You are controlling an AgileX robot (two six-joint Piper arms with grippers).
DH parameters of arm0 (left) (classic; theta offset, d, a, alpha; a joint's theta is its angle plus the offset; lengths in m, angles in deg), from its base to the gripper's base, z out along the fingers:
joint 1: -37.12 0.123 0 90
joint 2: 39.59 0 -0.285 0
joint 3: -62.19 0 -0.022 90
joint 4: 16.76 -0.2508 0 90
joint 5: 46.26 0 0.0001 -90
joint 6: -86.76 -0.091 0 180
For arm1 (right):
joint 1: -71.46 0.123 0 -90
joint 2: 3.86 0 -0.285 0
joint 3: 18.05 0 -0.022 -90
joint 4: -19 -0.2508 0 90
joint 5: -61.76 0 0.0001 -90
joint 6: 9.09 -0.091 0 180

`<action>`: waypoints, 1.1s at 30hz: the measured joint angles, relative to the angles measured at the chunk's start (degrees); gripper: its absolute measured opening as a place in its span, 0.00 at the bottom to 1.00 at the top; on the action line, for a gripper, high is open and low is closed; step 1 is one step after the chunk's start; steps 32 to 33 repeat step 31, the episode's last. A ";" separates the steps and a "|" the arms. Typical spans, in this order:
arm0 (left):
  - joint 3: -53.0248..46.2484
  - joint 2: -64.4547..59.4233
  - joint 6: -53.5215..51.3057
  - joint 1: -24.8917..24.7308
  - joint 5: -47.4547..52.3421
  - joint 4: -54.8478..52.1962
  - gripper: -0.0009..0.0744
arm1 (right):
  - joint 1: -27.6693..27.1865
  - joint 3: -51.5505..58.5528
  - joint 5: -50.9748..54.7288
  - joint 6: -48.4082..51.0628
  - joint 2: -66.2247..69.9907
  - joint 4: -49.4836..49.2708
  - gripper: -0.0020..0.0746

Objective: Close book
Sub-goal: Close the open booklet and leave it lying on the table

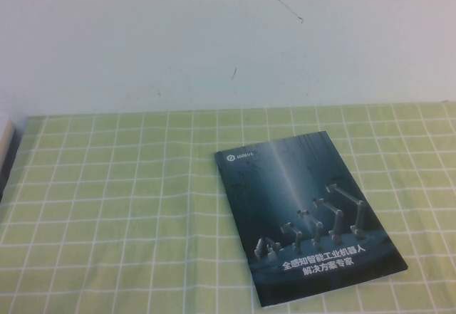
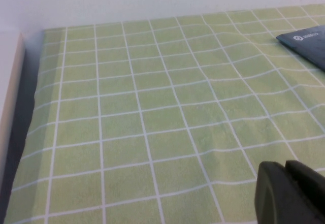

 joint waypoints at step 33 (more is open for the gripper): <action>0.00 0.08 0.12 -0.25 0.10 0.00 0.01 | -8.12 6.25 -4.64 -10.43 -1.83 6.34 0.02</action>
